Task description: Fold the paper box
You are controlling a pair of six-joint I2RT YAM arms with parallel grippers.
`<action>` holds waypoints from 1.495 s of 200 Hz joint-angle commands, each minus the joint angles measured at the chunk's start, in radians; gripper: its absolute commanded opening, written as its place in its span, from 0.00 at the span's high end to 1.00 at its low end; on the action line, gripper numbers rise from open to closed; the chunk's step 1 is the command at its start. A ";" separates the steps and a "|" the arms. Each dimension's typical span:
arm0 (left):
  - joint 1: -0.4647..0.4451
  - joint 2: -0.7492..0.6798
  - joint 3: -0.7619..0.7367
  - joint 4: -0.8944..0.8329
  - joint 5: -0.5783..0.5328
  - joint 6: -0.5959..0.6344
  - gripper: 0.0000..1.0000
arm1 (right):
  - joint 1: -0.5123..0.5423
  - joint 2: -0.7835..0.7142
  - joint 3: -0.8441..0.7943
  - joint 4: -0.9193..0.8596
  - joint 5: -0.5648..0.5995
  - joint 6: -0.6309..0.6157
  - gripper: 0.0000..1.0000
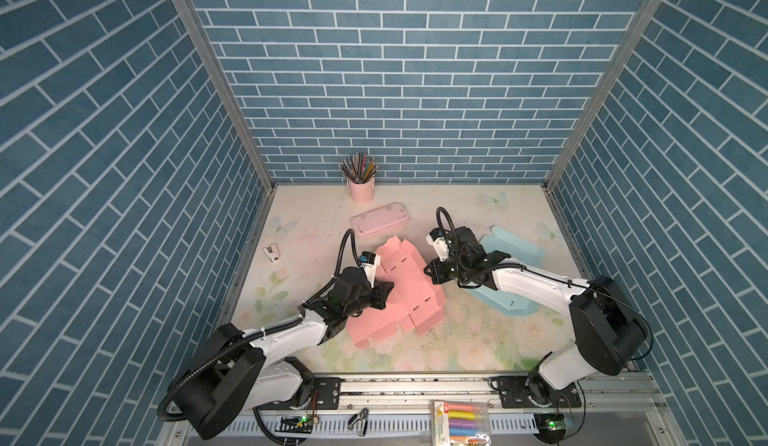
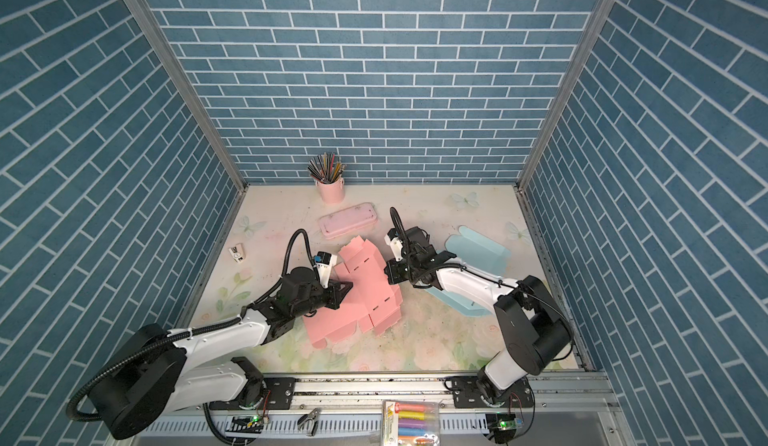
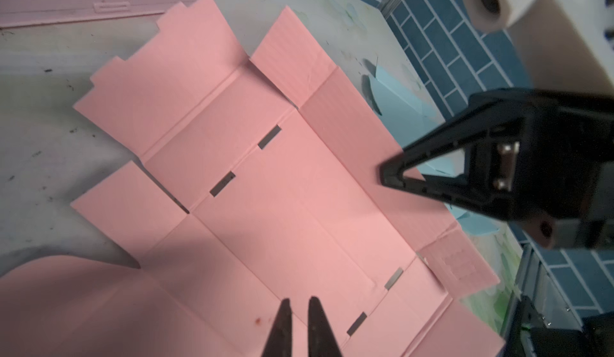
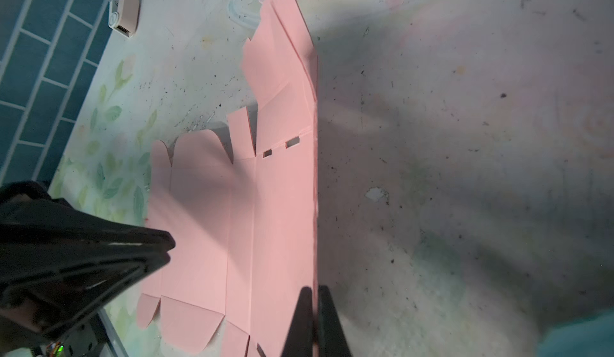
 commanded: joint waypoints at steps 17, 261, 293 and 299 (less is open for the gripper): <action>0.057 0.081 0.121 -0.020 0.060 0.040 1.00 | 0.031 -0.053 0.014 -0.142 0.107 -0.074 1.00; 0.138 0.422 0.435 0.003 0.172 0.085 1.00 | 0.123 -0.071 0.066 -0.196 0.206 -0.107 1.00; 0.127 0.390 0.405 0.008 0.174 0.080 1.00 | 0.123 -0.067 0.075 -0.201 0.209 -0.114 1.00; 0.125 0.381 0.398 0.007 0.174 0.078 1.00 | 0.123 -0.066 0.075 -0.201 0.211 -0.115 1.00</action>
